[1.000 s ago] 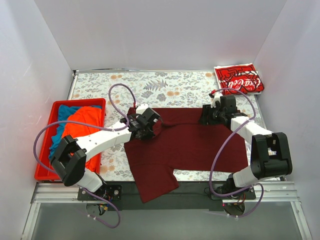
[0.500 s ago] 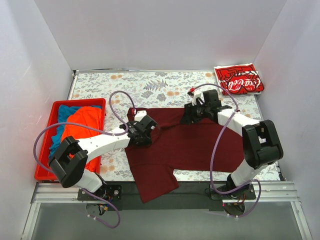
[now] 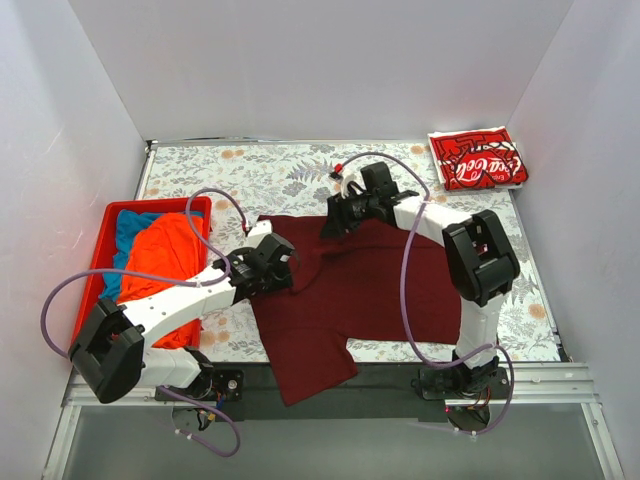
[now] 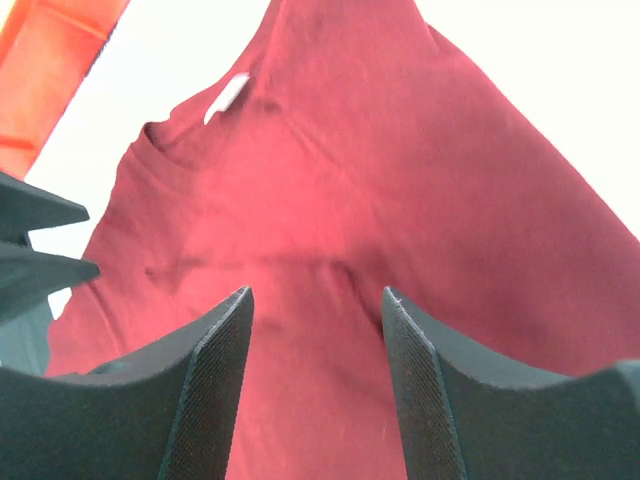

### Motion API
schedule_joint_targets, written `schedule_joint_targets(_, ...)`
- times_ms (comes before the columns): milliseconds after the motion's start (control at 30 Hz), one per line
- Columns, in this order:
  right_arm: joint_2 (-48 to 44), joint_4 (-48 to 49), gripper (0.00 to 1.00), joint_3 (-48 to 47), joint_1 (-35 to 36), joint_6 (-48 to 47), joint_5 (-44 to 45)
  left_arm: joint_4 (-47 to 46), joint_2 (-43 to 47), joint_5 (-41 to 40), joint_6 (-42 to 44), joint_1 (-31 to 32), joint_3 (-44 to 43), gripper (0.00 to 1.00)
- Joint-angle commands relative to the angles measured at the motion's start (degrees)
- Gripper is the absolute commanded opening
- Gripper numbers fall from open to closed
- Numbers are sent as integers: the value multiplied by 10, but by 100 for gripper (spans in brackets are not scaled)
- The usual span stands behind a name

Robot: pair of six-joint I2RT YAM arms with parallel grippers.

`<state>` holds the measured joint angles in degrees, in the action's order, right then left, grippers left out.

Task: Fold and stack the t-shirts
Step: Fold the tshirt

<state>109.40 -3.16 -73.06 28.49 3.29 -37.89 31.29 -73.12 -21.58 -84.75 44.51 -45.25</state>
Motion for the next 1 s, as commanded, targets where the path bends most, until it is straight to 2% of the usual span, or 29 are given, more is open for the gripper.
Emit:
schedule_joint_targets(0,41,8,60,-57,17,22,-20,1,11,-18,-16,-9,17,47)
schedule_joint_targets(367,140,-56,47,-146,43,9,-74,8,47,-18,-21,-14,46,47)
schedule_joint_targets(433,143,-91,41,-147,44,-2,-77,4,49,-15,-21,-14,49,47)
schedule_joint_targets(500,138,-119,34,-141,44,-11,-77,1,50,-12,-17,-14,50,47)
schedule_joint_targets(667,89,-167,25,-95,44,-49,-62,-4,47,-5,-11,-14,46,47)
schedule_joint_targets(967,9,-220,18,-7,43,-94,-18,-14,33,9,-3,-14,39,47)
